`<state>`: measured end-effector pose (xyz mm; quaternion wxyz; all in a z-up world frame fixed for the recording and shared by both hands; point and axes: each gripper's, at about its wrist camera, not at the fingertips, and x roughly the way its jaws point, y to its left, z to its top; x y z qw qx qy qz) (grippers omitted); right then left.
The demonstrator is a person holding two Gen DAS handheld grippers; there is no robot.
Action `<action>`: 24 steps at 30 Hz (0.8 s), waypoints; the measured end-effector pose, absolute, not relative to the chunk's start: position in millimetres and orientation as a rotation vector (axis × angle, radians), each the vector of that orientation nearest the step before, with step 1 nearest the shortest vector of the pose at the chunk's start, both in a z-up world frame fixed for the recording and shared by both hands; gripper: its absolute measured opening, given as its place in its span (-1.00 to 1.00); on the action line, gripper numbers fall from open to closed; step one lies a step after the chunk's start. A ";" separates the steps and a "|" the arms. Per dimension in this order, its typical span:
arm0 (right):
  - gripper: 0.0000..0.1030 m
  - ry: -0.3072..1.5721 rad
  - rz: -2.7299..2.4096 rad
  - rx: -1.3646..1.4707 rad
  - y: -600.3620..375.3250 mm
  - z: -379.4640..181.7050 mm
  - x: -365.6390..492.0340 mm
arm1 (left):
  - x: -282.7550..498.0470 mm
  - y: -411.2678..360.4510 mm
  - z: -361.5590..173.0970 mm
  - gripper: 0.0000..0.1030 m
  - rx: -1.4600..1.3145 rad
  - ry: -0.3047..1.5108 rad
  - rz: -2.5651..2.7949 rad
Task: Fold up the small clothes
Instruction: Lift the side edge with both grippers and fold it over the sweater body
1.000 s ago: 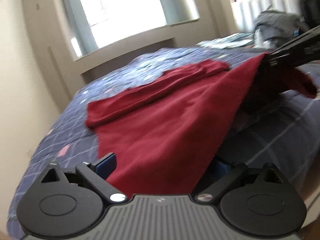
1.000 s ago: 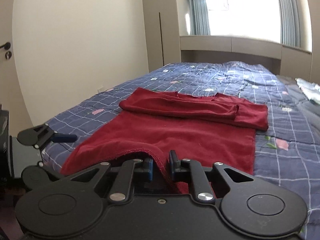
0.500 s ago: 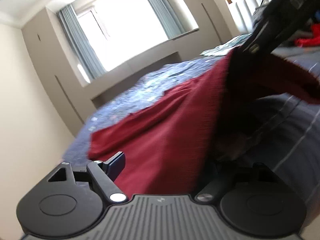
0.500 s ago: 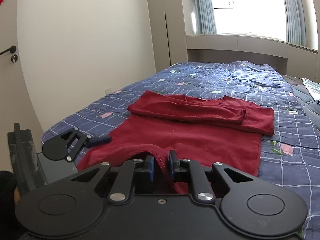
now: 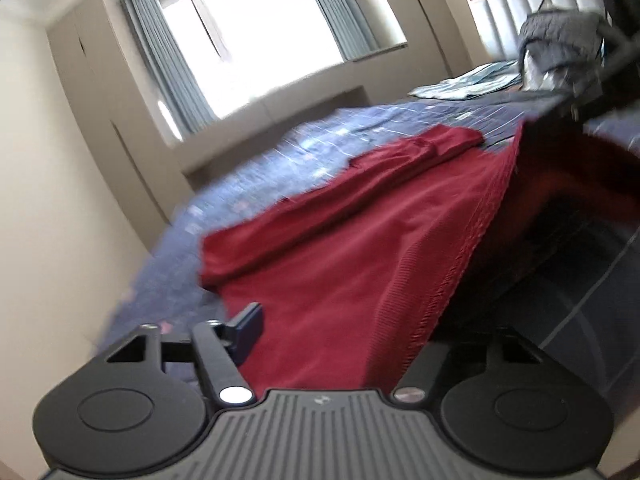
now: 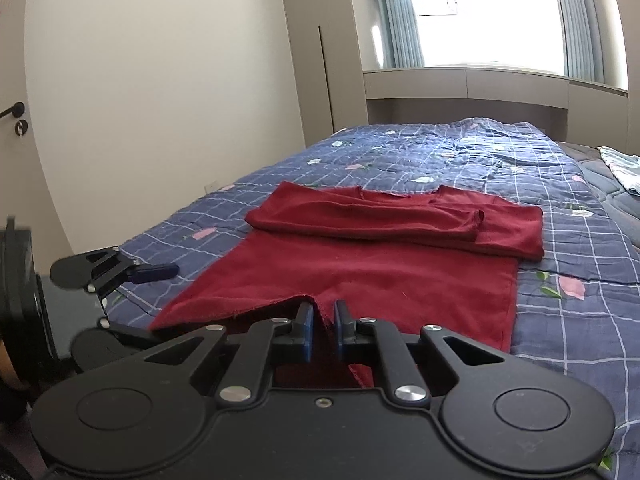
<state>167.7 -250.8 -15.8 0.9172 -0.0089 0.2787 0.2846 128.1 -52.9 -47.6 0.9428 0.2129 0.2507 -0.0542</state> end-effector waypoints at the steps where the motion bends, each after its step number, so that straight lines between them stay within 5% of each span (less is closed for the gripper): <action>1: -0.66 0.574 0.590 -0.025 -250.7 -17.3 166.2 | 133.6 -43.9 -46.2 0.19 0.410 0.534 -0.132; 4: -0.38 0.570 0.612 -0.064 -250.2 -22.8 157.9 | 150.4 -30.2 -40.9 -0.19 0.359 0.585 -0.207; 7: 0.17 0.565 0.626 -0.123 -249.3 -29.6 145.1 | 156.7 -26.0 -37.7 -0.61 0.345 0.624 -0.281; 12: 0.55 0.563 0.656 -0.249 -236.1 -49.4 125.2 | 165.2 -24.5 -30.3 -0.73 0.340 0.671 -0.360; 19: 0.49 0.486 0.523 -0.438 -194.3 -88.2 119.4 | 179.9 -16.4 -16.9 -0.75 0.224 0.752 -0.393; 24: 0.14 0.419 0.322 -0.507 -194.3 -102.8 125.6 | 172.1 -18.8 -21.2 -0.75 0.240 0.754 -0.383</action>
